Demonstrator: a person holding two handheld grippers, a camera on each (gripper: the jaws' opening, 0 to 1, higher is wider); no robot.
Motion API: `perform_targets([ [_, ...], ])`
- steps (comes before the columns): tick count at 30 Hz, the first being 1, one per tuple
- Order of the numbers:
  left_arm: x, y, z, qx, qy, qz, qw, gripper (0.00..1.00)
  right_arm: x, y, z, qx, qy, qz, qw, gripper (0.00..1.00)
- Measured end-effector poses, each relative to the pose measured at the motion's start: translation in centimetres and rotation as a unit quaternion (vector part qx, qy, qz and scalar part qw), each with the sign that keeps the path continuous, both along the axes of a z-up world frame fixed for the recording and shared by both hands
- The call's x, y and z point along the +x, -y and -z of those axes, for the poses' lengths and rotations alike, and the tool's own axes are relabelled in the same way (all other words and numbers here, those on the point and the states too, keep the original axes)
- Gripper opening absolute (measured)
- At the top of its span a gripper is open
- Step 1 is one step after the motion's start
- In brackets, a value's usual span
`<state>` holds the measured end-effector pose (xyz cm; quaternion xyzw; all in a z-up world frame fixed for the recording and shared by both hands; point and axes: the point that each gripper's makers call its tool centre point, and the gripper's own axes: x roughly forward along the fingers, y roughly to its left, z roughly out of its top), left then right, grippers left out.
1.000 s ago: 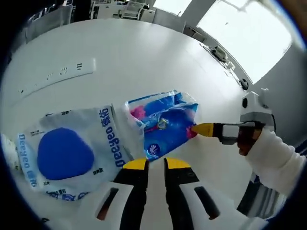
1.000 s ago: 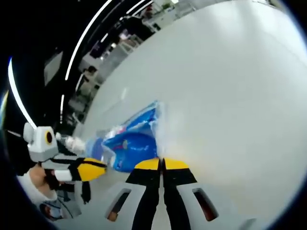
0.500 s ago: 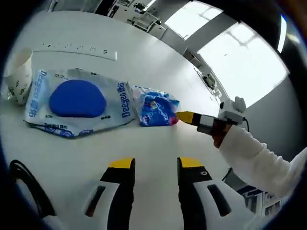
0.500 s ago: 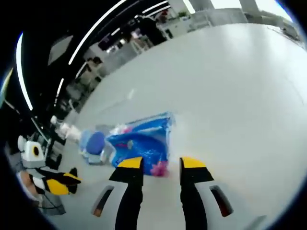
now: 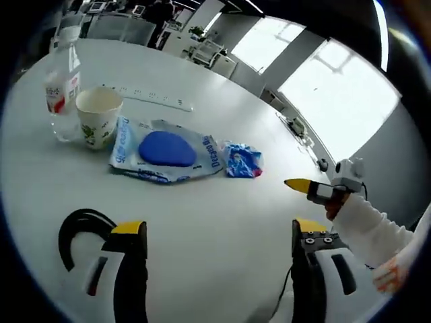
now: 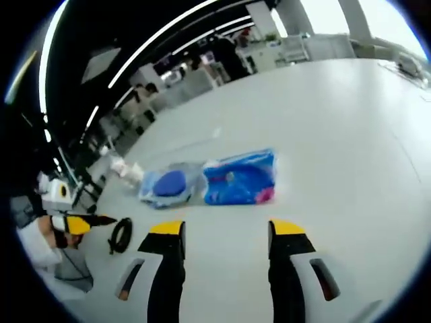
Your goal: Arrange the tabletop items into an orderly group along one side of the table until the central work area is clear of visible clutter.
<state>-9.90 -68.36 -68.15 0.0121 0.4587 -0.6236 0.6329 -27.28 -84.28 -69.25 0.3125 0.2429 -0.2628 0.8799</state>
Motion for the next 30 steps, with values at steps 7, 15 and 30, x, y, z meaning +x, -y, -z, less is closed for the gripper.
perform_targets([
  [7,2.8,-4.6,1.1,0.009,0.002,-0.045,0.9990,1.00,0.1,-4.8,-2.0,-0.014,0.034,0.004,0.9993,0.70],
  [15,4.1,-10.0,3.1,0.039,-0.009,-0.078,0.9961,0.96,-0.9,-9.2,-0.9,0.025,0.045,0.012,0.9986,0.78],
  [30,6.5,-12.3,1.9,0.022,-0.016,-0.142,0.9895,0.92,0.4,-9.7,-1.2,0.049,0.060,0.005,0.9969,0.74],
])
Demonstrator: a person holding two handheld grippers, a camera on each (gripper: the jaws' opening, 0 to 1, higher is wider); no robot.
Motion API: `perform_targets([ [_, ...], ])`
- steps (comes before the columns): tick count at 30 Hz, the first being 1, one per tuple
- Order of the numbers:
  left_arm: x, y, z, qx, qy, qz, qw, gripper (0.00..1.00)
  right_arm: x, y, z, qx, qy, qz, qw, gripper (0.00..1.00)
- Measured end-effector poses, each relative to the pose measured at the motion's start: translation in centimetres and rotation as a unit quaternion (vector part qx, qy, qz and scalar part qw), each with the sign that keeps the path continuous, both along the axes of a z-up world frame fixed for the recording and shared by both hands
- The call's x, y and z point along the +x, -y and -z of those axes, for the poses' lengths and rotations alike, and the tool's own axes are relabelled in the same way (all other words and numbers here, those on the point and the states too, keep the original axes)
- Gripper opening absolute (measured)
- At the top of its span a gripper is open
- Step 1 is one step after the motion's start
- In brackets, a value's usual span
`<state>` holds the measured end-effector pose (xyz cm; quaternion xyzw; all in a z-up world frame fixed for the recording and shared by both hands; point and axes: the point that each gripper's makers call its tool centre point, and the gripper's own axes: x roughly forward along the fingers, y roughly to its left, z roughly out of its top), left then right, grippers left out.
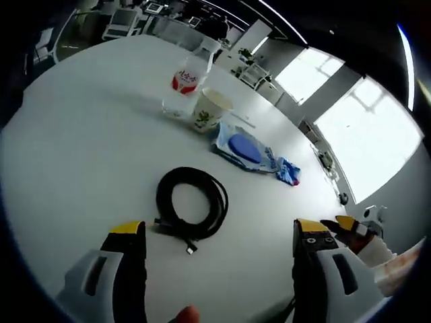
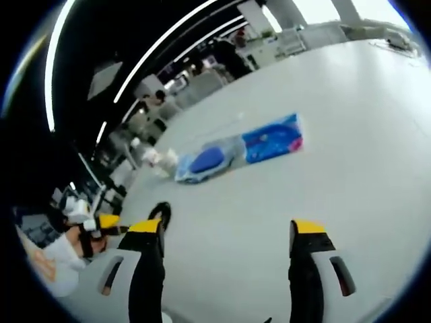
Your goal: Arrange the tabletop items into an orderly group along one side of the table until the central work area is clear of visible clutter.
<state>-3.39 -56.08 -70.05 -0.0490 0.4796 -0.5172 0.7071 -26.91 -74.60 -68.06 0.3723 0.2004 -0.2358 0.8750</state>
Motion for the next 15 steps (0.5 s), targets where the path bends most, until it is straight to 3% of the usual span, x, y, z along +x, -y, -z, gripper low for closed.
perform_targets([
  [7,0.4,-0.9,0.3,0.006,-0.009,-0.018,0.9998,0.87,1.2,-0.8,-0.2,0.008,0.010,-0.017,0.9998,0.71],
  [15,0.5,-1.4,0.5,0.011,-0.009,-0.026,0.9996,0.87,-1.0,-1.2,1.1,0.025,-0.002,0.000,0.9997,0.69],
])
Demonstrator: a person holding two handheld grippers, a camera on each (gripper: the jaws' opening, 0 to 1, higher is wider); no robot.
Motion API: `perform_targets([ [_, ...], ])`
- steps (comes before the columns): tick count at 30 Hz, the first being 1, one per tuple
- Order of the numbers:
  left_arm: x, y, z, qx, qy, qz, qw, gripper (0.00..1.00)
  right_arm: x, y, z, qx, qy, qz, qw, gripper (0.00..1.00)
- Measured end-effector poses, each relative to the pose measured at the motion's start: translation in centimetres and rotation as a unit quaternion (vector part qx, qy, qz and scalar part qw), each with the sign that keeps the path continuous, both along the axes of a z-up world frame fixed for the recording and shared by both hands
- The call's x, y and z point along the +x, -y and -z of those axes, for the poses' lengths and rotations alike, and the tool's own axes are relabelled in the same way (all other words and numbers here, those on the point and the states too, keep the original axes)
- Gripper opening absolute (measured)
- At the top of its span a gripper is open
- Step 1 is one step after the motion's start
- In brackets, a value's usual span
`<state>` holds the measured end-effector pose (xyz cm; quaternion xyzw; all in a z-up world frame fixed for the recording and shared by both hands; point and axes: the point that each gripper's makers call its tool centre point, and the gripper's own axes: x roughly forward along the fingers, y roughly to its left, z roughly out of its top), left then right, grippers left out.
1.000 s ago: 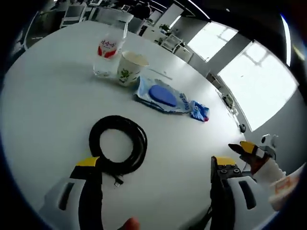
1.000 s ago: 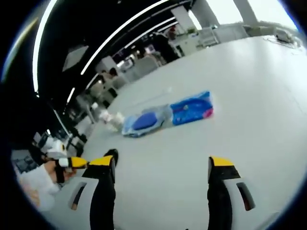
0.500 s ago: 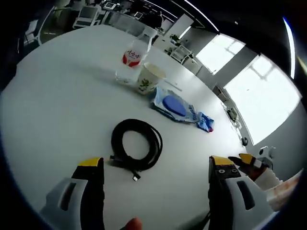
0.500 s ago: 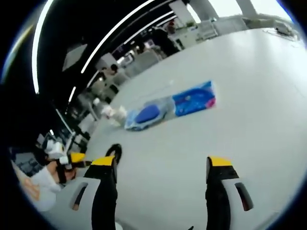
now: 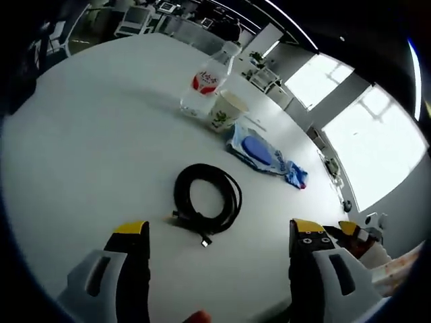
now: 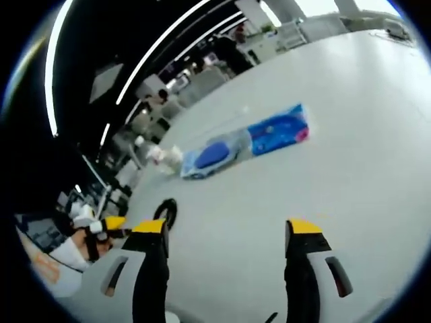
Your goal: Arrange the tabletop items into an orderly group along one side of the table until the central work area is clear of visible clutter.
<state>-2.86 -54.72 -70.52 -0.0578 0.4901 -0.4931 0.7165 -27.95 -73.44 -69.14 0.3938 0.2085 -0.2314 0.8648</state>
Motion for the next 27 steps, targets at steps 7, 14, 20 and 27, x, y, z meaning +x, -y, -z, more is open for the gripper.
perform_targets([
  [7,-0.6,0.4,0.0,0.010,0.002,0.012,0.9999,0.85,-1.0,0.6,0.4,0.007,-0.001,0.016,0.9998,0.67],
  [14,-1.1,1.7,0.5,0.038,0.059,0.079,0.9944,0.83,-0.4,0.1,1.2,0.024,0.011,0.021,0.9994,0.64],
  [20,-3.3,2.8,2.0,0.075,0.120,0.195,0.9705,0.81,0.0,-0.6,1.4,0.043,0.014,0.010,0.9989,0.62],
  [27,-2.4,4.3,2.6,0.099,0.254,0.280,0.9204,0.58,-0.3,0.0,1.0,0.046,0.026,0.025,0.9983,0.59],
])
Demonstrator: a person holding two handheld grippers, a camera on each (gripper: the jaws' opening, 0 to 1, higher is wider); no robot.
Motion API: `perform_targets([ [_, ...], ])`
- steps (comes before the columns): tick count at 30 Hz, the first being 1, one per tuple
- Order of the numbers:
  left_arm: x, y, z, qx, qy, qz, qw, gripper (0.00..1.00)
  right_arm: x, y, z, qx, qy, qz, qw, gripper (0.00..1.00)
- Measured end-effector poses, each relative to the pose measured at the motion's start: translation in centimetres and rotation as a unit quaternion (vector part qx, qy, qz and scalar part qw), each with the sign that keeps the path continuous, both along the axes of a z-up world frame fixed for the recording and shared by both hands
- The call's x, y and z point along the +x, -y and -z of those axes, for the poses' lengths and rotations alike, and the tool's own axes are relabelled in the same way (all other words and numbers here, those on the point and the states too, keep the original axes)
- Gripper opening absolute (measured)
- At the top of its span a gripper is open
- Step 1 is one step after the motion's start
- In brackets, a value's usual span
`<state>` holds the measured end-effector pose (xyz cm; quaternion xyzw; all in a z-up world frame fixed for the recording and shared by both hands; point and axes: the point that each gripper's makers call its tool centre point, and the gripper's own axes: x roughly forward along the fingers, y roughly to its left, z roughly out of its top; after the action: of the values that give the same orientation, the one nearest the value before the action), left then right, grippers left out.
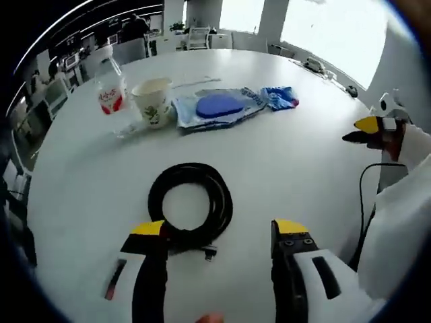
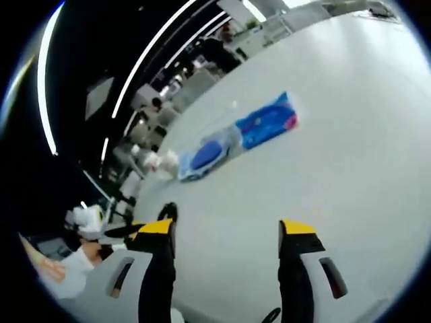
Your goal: Arrange the tabletop items into an orderly group along one side of the table until the central work area is clear of visible clutter.
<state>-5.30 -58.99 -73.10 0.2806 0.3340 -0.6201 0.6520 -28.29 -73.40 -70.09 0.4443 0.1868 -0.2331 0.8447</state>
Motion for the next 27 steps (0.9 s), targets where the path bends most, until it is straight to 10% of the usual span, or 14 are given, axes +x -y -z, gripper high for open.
perform_targets([
  [16,-0.3,1.8,3.8,0.048,-0.013,0.022,0.9985,0.48,-1.4,0.2,0.6,0.045,0.031,0.051,0.9972,0.53],
  [27,-0.4,2.1,4.4,0.050,0.004,0.045,0.9977,0.13,-0.9,-0.3,0.7,0.064,0.041,0.053,0.9957,0.50],
])
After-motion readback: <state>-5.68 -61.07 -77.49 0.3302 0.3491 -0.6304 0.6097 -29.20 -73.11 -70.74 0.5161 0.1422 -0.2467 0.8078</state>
